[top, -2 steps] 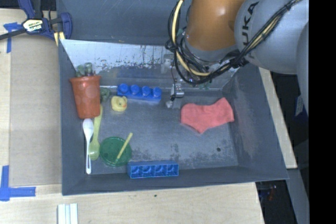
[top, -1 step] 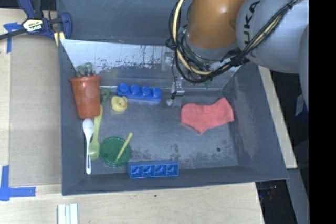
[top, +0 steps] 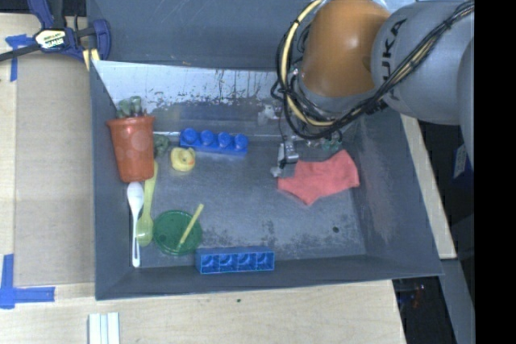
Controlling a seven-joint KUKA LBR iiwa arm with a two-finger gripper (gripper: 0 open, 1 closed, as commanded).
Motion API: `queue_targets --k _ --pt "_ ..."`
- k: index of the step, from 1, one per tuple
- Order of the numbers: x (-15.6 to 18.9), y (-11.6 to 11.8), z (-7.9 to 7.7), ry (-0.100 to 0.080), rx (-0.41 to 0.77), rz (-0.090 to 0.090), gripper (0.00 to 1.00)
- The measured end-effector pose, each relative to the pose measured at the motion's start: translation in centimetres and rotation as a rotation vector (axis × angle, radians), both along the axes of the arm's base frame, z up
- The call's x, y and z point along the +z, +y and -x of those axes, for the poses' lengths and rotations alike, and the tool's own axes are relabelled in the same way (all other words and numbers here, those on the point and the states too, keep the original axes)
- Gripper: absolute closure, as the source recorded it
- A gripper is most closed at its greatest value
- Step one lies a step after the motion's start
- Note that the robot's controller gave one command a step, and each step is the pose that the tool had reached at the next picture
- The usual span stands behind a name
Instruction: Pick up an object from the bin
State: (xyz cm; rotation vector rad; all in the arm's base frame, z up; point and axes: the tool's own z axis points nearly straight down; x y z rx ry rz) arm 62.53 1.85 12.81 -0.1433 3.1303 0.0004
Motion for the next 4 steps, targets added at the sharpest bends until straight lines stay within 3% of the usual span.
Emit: queue_targets --k 1,2,3,4 --pt "-2.9 -1.6 0.9 -0.001 0.015 0.001 0.00" --pt "-3.3 0.7 4.8 -0.002 0.113 0.001 0.00" --pt "-4.5 -5.4 3.3 -0.006 0.099 0.001 0.00" --pt "-2.2 -7.0 2.6 -0.007 0.334 0.002 0.00"
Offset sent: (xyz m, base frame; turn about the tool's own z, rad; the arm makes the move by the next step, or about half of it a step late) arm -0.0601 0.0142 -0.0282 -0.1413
